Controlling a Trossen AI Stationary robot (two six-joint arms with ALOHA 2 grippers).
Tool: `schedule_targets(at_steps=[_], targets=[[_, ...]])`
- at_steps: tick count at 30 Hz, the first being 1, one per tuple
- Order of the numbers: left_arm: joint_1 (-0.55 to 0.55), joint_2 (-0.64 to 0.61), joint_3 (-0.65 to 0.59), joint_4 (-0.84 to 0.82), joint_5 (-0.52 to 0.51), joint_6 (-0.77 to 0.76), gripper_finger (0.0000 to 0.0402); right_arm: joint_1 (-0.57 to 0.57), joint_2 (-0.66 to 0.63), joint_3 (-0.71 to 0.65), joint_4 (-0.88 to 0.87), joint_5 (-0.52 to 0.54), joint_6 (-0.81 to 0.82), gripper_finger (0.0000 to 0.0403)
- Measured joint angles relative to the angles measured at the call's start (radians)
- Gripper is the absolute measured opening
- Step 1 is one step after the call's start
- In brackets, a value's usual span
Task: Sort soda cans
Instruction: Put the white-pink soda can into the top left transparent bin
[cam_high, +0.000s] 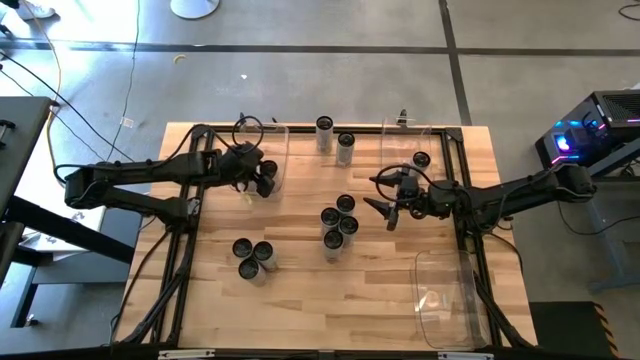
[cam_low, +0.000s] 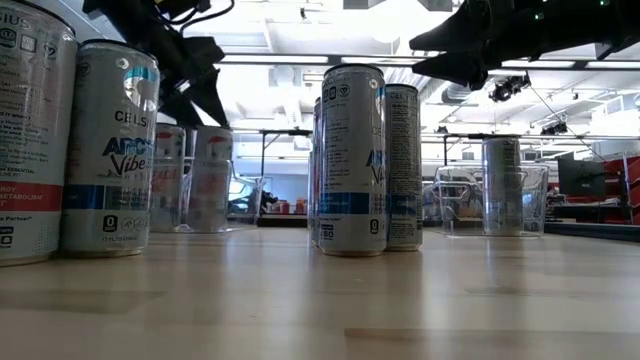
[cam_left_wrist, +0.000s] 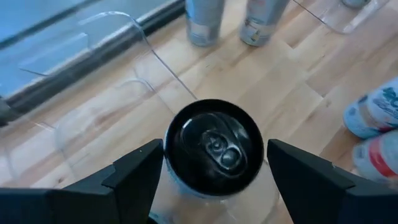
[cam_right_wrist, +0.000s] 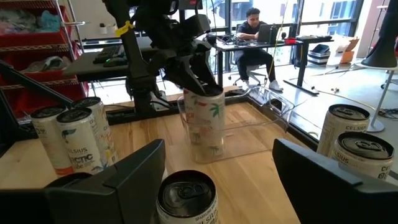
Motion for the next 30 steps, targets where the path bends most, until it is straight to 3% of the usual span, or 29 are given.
schedule_targets(at_steps=[6, 18, 26, 30], targets=[[0.000, -0.001, 0.001, 0.021, -0.046, 0.095, 0.0280, 0.000, 0.000, 0.000, -0.001, 0.000, 0.000, 0.0293], [0.006, -0.002, 0.002, 0.077, -0.054, 0.560, 0.0282, 0.000, 0.000, 0.000, -0.001, 0.000, 0.011, 0.0293], [0.119, -0.002, 0.002, 0.056, 0.122, 0.542, 0.0318, 0.000, 0.000, 0.000, -0.001, 0.000, 0.011, 0.0293], [0.157, -0.002, 0.002, 0.054, 0.141, 0.542, 0.0328, 0.000, 0.000, 0.000, -0.001, 0.000, 0.011, 0.0293]])
